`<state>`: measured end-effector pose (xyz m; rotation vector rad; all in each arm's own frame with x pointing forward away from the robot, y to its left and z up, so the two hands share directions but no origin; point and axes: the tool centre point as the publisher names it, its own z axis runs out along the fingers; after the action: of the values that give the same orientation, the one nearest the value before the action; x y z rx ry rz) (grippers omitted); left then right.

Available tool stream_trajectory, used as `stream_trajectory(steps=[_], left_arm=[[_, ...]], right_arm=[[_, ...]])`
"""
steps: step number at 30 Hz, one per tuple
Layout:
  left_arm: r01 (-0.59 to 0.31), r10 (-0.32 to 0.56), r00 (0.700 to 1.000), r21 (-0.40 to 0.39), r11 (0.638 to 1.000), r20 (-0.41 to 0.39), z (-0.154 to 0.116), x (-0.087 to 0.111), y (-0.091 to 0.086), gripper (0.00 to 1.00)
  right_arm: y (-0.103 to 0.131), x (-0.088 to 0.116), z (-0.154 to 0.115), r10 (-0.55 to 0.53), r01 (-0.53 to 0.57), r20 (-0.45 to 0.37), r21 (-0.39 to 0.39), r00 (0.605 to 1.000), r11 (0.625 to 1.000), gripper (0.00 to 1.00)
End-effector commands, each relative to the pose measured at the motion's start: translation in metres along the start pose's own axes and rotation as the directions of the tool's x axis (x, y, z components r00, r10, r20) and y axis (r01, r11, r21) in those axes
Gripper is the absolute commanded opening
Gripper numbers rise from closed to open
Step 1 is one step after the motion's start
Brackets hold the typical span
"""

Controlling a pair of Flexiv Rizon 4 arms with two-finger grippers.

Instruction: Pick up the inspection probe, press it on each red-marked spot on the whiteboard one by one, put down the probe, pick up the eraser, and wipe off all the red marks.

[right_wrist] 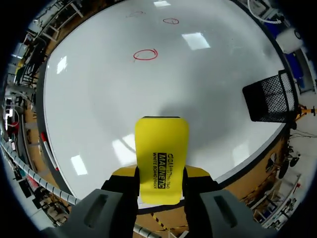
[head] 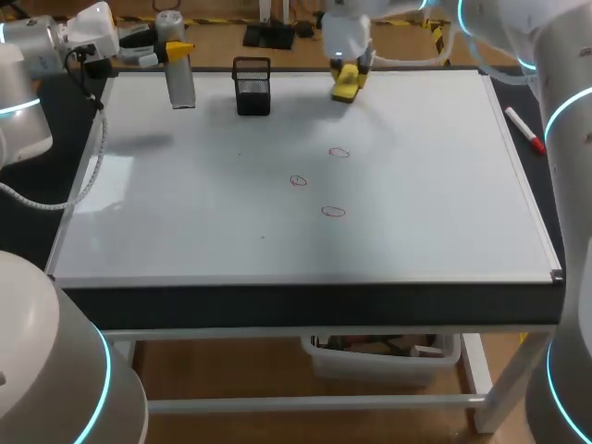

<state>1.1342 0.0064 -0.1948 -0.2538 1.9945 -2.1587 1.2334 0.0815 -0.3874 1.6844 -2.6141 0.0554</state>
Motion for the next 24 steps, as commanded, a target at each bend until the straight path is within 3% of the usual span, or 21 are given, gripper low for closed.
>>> stream_trajectory(steps=[1, 12, 24], left_arm=[[-0.003, 0.003, 1.0, 0.0, 1.0, 0.005, 0.0, 0.002, -0.002, 0.0], [-0.003, 0.003, 1.0, 0.0, 1.0, 0.005, 0.0, 0.002, -0.002, 0.0], [-0.003, 0.003, 1.0, 0.0, 1.0, 0.005, 0.0, 0.002, -0.002, 0.0]], right_arm=[[-0.006, 0.026, -0.012, 0.045, -0.045, -0.008, -0.273, 0.999, 0.961, 0.0], [0.005, 0.106, -0.018, 0.194, -0.195, -0.025, -0.238, 0.981, 0.952, 0.0], [0.022, 0.174, -0.018, 0.294, -0.3, -0.057, -0.199, 0.954, 0.933, 0.0]])
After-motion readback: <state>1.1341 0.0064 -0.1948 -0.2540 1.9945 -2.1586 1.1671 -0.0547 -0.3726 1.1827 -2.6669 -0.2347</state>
